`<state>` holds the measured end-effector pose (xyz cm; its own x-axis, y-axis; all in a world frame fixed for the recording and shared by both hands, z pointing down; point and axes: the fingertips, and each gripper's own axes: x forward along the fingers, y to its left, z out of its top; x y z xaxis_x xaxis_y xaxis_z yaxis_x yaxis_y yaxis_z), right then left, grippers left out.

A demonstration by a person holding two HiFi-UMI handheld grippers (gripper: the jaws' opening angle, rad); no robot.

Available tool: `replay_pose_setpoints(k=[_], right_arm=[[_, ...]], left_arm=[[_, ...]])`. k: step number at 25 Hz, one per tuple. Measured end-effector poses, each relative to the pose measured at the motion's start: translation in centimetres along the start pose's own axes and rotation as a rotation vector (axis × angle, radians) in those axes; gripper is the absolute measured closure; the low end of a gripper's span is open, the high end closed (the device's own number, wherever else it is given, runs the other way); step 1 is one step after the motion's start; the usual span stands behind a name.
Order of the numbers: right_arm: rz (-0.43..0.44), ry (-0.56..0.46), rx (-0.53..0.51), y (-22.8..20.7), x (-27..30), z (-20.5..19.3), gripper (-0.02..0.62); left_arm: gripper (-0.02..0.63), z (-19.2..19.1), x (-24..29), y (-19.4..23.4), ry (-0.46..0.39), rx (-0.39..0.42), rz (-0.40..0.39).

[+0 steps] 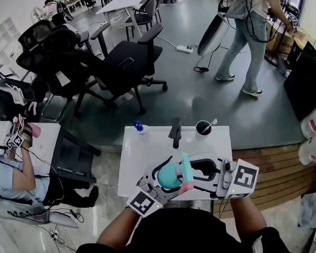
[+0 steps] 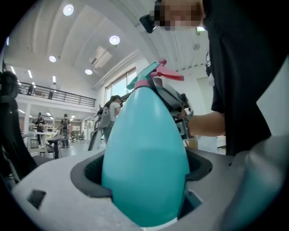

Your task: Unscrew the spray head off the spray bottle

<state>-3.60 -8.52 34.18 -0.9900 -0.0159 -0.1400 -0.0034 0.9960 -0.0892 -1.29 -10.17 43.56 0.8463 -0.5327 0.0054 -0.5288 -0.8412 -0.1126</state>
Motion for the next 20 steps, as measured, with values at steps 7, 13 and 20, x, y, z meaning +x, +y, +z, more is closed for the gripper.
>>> replay_pose_setpoints(k=[7, 13, 20], right_arm=[[0.044, -0.003, -0.002, 0.4, -0.5, 0.5, 0.454], [-0.320, -0.114, 0.138, -4.7, -1.9, -1.0, 0.400], [-0.442, -0.047, 0.166, -5.5, -0.6, -2.6, 0.400]], left_arm=[[0.137, -0.6, 0.6, -0.8, 0.016, -0.120, -0.045], [0.137, -4.3, 0.4, 4.7, 0.107, -0.101, 0.210], [0.137, -5.9, 0.4, 6.2, 0.194, -0.056, 0.312]])
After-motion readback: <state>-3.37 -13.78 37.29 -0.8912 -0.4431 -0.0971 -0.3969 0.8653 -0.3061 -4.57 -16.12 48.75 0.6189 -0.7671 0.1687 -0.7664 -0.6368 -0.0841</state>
